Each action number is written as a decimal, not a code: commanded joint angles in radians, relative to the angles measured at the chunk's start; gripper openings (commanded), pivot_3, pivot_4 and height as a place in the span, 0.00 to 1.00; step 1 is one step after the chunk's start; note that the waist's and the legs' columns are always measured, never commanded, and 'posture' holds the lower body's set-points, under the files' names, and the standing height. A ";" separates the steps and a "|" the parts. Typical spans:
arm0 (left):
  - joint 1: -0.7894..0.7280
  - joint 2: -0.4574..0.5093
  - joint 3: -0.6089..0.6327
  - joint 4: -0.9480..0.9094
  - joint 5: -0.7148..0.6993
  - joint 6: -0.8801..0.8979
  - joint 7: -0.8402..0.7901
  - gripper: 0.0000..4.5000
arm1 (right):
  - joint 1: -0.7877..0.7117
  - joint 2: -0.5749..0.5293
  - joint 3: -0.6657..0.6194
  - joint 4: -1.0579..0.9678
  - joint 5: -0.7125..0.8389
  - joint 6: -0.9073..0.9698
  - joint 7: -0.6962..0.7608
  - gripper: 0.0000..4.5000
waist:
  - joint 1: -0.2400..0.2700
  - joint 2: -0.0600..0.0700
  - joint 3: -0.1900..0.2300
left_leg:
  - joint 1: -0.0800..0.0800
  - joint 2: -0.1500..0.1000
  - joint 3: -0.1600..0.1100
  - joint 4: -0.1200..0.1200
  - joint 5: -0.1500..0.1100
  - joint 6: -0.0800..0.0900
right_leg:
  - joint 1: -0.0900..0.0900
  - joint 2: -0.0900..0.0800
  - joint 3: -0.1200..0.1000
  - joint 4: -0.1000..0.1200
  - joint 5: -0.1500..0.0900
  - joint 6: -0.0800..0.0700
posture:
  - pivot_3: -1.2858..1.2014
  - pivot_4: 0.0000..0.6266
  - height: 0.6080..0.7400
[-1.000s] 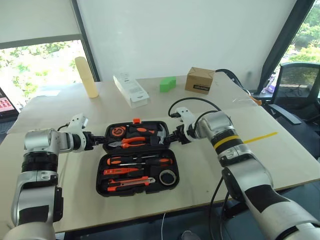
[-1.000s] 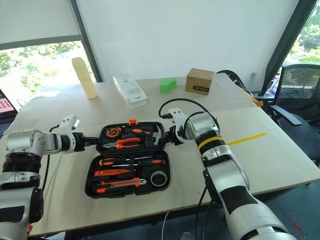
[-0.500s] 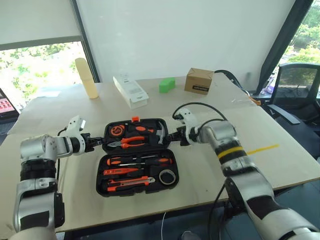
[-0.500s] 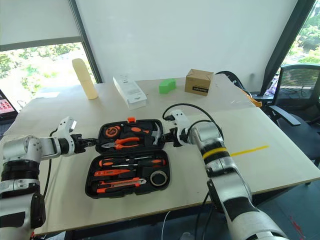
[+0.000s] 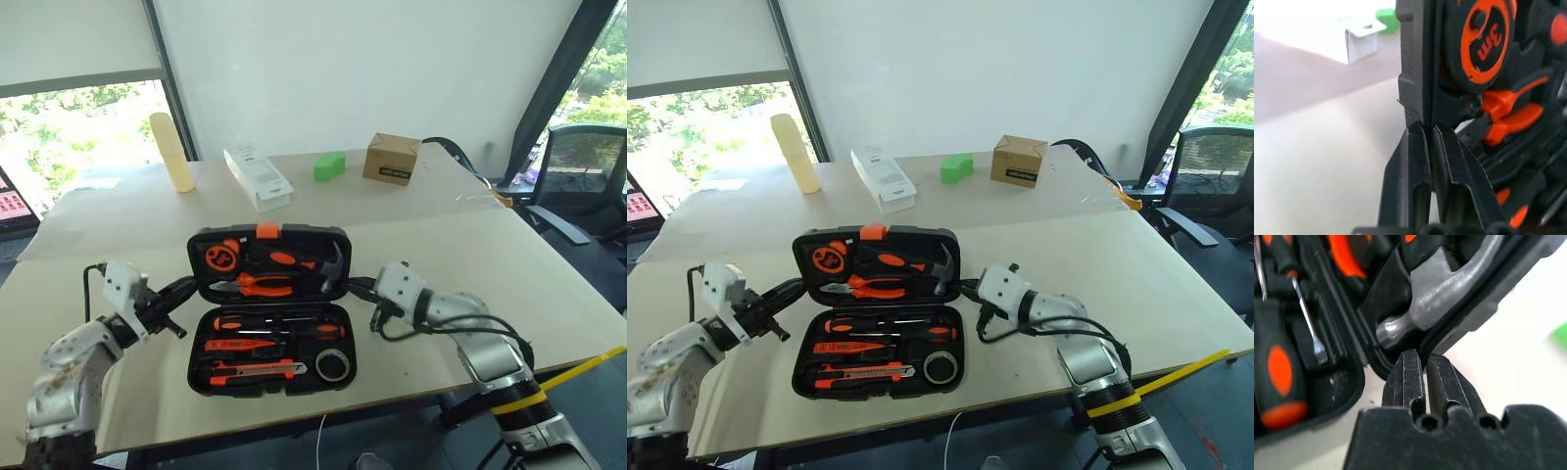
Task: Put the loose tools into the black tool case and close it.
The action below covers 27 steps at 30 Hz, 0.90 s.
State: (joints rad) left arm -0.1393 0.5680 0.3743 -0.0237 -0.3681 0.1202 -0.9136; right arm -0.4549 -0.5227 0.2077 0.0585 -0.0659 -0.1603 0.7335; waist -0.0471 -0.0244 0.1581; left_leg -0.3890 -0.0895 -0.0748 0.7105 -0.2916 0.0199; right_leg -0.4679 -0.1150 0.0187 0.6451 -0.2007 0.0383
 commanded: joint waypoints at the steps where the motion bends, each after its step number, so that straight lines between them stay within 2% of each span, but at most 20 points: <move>1: 0.025 0.019 -0.041 -0.016 0.087 -0.267 -0.040 0.00 | 0.000 -0.046 0.022 0.048 -0.132 -0.305 -0.078 0.02 | 0.007 0.000 0.000 | 0.002 0.000 0.000 0.000 0.000 0.000 | 0.002 0.000 0.000 0.000 0.000 0.000 | 0.52 0.24 1.00; 4: 0.059 0.045 -0.065 0.027 0.131 -0.425 -0.072 0.00 | 0.009 -0.080 0.022 0.115 -0.211 -0.453 -0.156 0.02 | 0.013 0.000 0.000 | 0.009 0.001 0.000 -0.001 -0.002 0.003 | 0.010 0.001 -0.001 -0.004 0.000 0.000 | 0.52 0.24 1.00; 7: 0.089 0.071 -0.072 0.061 0.126 -0.490 -0.094 0.00 | 0.001 -0.111 0.019 0.174 -0.294 -0.561 -0.229 0.02 | 0.018 0.000 0.000 | 0.010 0.000 0.001 -0.001 -0.003 0.004 | 0.011 0.001 0.000 -0.004 0.000 0.000 | 0.52 0.24 1.00; 10: 0.127 0.102 -0.086 0.060 0.090 -0.511 -0.144 0.00 | -0.002 -0.122 -0.001 0.213 -0.307 -0.628 -0.282 0.02 | 0.020 0.000 0.000 | 0.010 0.001 0.001 -0.001 -0.003 0.005 | 0.011 0.001 0.000 -0.004 0.000 0.000 | 0.52 0.24 1.00; 16: 0.165 0.151 -0.087 0.051 0.059 -0.556 -0.176 0.46 | -0.016 -0.158 0.009 0.238 -0.284 -0.751 -0.277 0.46 | 0.029 0.000 0.001 | 0.012 0.001 0.003 -0.001 -0.004 0.006 | 0.012 0.001 0.001 -0.005 0.000 0.001 | 0.52 0.24 1.00; 18: 0.183 0.166 -0.070 0.053 0.049 -0.539 -0.175 0.63 | -0.022 -0.179 0.010 0.267 -0.287 -0.787 -0.273 0.62 | 0.029 0.000 0.001 | 0.011 0.001 0.003 -0.001 -0.004 0.007 | 0.012 0.001 0.001 -0.005 0.000 0.001 | 0.52 0.24 1.00; 19: 0.190 0.170 -0.065 0.052 0.046 -0.533 -0.175 0.69 | -0.021 -0.185 0.010 0.275 -0.287 -0.793 -0.271 0.67 | 0.029 0.000 0.001 | 0.011 0.001 0.003 -0.001 -0.004 0.007 | 0.012 0.001 0.001 -0.005 0.000 0.001 | 0.52 0.24 1.00; 22: 0.237 0.205 -0.051 0.046 0.010 -0.474 -0.205 0.95 | -0.010 -0.212 0.013 0.314 -0.260 -0.804 -0.248 0.92 | 0.029 0.000 0.001 | 0.012 0.001 0.003 -0.001 -0.005 0.008 | 0.013 0.002 0.001 -0.005 0.000 0.001 | 0.52 0.24 1.00; 23: 0.249 0.219 -0.047 0.048 -0.001 -0.453 -0.216 0.99 | -0.008 -0.221 0.013 0.321 -0.253 -0.814 -0.244 0.93 | 0.029 0.000 0.001 | 0.013 0.001 0.003 -0.002 -0.006 0.010 | 0.013 0.002 0.001 -0.005 0.000 0.001 | 0.52 0.24 1.00; 27: 0.294 0.306 -0.006 0.094 -0.064 -0.285 -0.277 0.99 | 0.043 -0.280 0.013 0.334 -0.148 -0.783 -0.160 0.93 | 0.032 0.000 0.001 | 0.014 0.002 0.003 -0.002 -0.007 0.012 | 0.014 0.002 0.001 -0.005 0.000 0.001 | 0.52 0.24 1.00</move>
State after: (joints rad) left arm 0.1476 0.8331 0.3209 0.0578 -0.3832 -0.2320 -1.1594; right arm -0.4394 -0.7675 0.2319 0.4049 -0.3054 -0.9524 0.5227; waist -0.0153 -0.0247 0.1592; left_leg -0.3751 -0.0879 -0.0723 0.7087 -0.2993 0.0329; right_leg -0.4534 -0.1128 0.0193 0.6400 -0.2007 0.0390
